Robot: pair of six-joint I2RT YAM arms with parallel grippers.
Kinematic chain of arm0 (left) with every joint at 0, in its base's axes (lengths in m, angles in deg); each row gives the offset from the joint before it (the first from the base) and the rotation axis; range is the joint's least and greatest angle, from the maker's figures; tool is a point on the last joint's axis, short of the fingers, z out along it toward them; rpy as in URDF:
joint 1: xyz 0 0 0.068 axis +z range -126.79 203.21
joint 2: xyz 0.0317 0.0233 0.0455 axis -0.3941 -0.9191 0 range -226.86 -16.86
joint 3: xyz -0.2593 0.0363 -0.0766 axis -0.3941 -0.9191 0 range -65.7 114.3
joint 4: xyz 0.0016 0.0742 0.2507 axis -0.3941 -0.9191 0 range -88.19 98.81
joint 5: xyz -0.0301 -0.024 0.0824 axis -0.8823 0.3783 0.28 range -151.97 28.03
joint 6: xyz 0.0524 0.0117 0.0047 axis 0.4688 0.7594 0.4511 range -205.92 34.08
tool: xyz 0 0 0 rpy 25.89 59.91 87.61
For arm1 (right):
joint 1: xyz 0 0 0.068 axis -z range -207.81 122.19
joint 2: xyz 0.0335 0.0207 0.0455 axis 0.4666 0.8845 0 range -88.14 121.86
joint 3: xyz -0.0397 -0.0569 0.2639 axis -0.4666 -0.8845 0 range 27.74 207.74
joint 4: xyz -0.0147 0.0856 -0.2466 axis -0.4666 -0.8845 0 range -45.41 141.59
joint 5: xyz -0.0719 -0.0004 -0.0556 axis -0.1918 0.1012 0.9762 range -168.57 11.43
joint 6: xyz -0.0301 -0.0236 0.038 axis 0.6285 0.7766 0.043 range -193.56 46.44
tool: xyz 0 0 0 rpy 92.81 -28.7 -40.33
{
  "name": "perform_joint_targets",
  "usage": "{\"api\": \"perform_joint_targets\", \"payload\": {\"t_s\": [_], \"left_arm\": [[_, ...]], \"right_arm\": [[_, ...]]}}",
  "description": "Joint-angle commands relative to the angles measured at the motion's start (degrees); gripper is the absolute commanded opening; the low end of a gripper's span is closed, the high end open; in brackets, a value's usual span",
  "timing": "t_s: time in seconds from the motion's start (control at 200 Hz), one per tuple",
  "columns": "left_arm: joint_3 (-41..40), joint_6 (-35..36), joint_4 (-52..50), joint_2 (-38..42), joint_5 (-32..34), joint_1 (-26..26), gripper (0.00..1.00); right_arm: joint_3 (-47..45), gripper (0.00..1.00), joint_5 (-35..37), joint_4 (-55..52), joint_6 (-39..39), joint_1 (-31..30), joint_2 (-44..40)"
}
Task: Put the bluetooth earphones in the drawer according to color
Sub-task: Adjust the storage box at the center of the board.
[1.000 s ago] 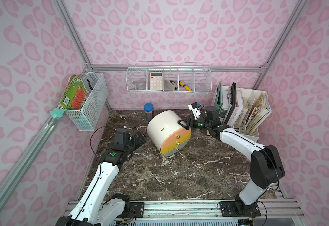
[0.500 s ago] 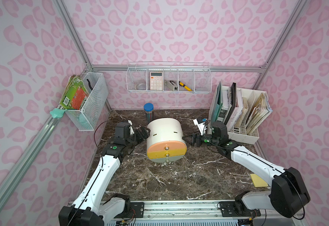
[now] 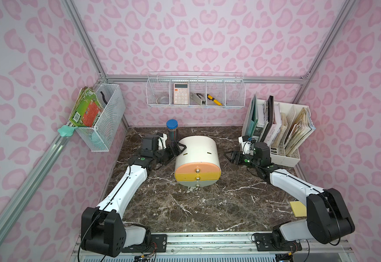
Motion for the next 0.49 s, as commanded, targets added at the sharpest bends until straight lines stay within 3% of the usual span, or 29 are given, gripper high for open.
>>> {"api": "perform_joint_targets", "payload": {"t_s": [0.0, 0.17, 0.49], "left_arm": [[0.2, 0.8, -4.5, -1.3, -2.3, -1.6, 0.93], [-0.8, 0.5, -4.3, -0.9, -2.3, -3.1, 0.93], [-4.1, -1.4, -5.1, 2.2, -1.7, -8.0, 0.93]], "right_arm": [[-0.4, 0.72, -0.5, 1.8, 0.2, -0.1, 0.8], [-2.5, 0.68, 3.9, -1.8, 1.3, -0.9, -0.8], [-6.7, 0.68, 6.1, -3.9, 2.0, -3.9, -6.6]]}}
